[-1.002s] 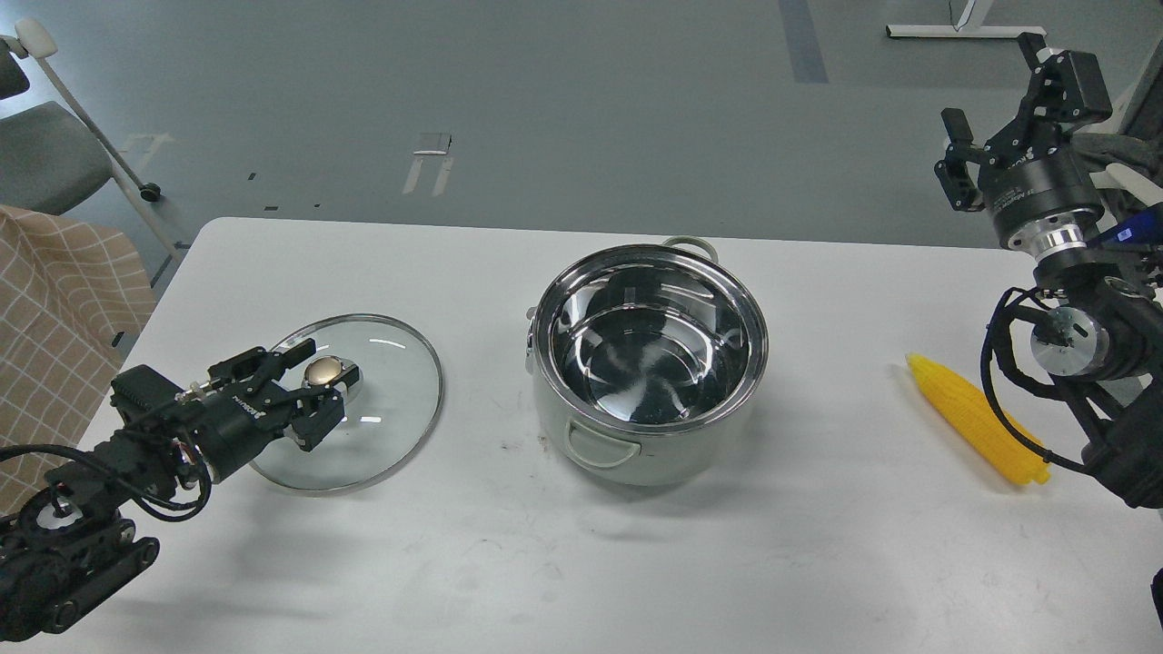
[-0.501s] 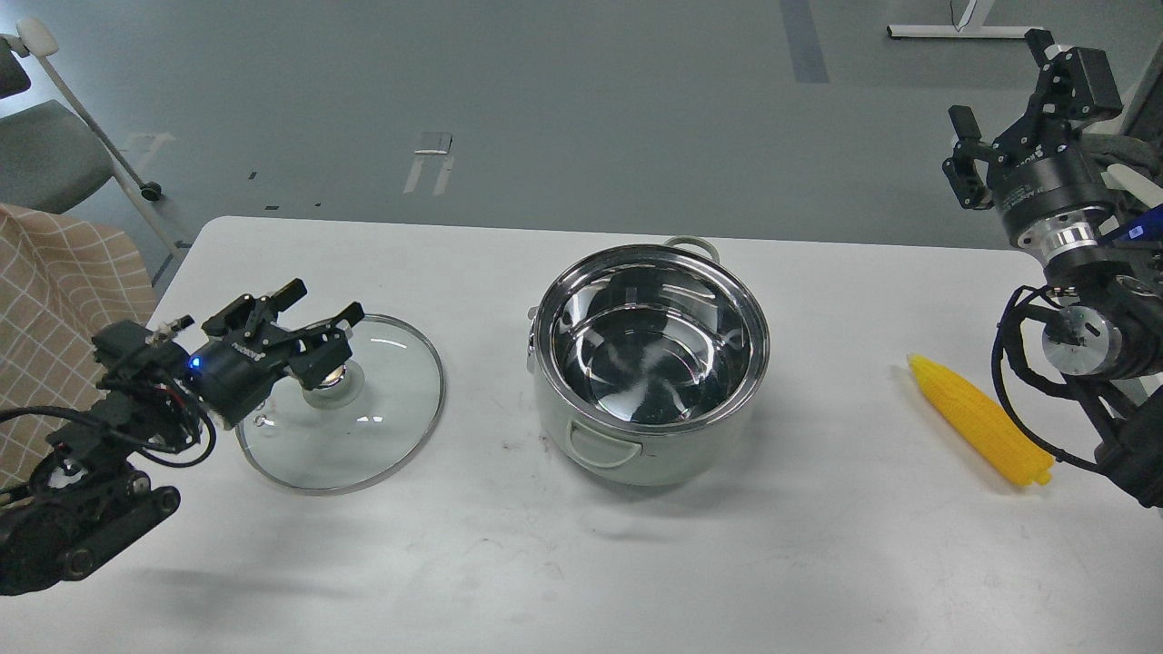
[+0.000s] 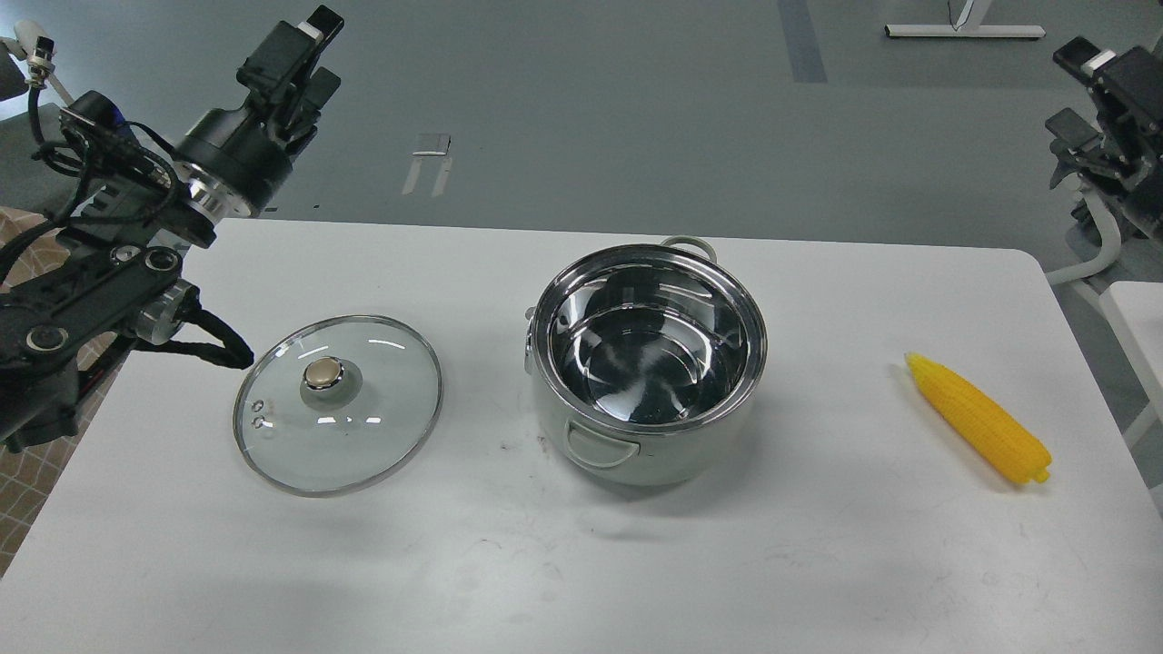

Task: Open pot and put corn in
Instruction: 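Raise the left arm away and reach the right gripper to the corn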

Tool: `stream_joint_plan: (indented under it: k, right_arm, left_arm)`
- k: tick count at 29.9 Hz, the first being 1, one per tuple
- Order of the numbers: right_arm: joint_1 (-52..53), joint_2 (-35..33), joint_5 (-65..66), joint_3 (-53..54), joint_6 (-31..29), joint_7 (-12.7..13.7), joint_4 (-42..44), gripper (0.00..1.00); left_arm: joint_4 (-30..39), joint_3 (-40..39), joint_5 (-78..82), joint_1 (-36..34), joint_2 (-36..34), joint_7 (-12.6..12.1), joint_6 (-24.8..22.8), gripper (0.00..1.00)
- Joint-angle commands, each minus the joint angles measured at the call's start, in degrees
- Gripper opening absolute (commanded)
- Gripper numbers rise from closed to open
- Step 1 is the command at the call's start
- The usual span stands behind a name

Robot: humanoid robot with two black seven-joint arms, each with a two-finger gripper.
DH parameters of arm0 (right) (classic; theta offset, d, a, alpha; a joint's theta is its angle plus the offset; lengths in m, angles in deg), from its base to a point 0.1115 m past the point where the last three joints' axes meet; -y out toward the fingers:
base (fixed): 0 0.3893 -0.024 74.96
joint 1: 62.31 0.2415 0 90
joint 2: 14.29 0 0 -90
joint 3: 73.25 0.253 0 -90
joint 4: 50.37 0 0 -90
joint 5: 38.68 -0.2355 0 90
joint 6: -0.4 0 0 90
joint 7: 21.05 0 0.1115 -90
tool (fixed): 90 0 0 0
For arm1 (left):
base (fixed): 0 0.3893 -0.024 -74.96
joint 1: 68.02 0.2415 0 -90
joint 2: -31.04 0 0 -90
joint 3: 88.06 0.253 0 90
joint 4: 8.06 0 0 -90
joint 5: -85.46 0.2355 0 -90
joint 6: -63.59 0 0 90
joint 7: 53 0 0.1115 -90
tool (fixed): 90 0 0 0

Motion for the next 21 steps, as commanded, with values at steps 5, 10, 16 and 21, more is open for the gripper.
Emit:
stream_joint_plan:
  k: [5, 10, 16, 21]
  right_arm:
    - [-2.31, -7.60, 26.79, -9.26, 7.78, -0.01, -1.50, 0.99]
    - [-8.45, -6.99, 31.37, -11.02, 12.09, -0.01, -0.88, 0.99]
    - [-13.30, -3.56, 33.92, -11.11, 14.38, -0.01, 1.58, 0.99]
    - [-14.71, 1.27, 37.18, -11.20, 16.75, -0.01, 6.06, 0.96]
  left_arm:
    - [1.73, -2.33, -0.77, -0.14, 4.32, -1.10, -0.57, 0.95]
    - [3.74, -5.31, -0.77, -0.05, 5.90, -2.68, -0.57, 0.95]
    - [4.54, -5.94, -0.68, 0.30, 6.69, -2.94, -0.57, 0.95]
    - [4.63, -6.02, -0.68, 0.47, 6.78, -2.94, -0.57, 0.95]
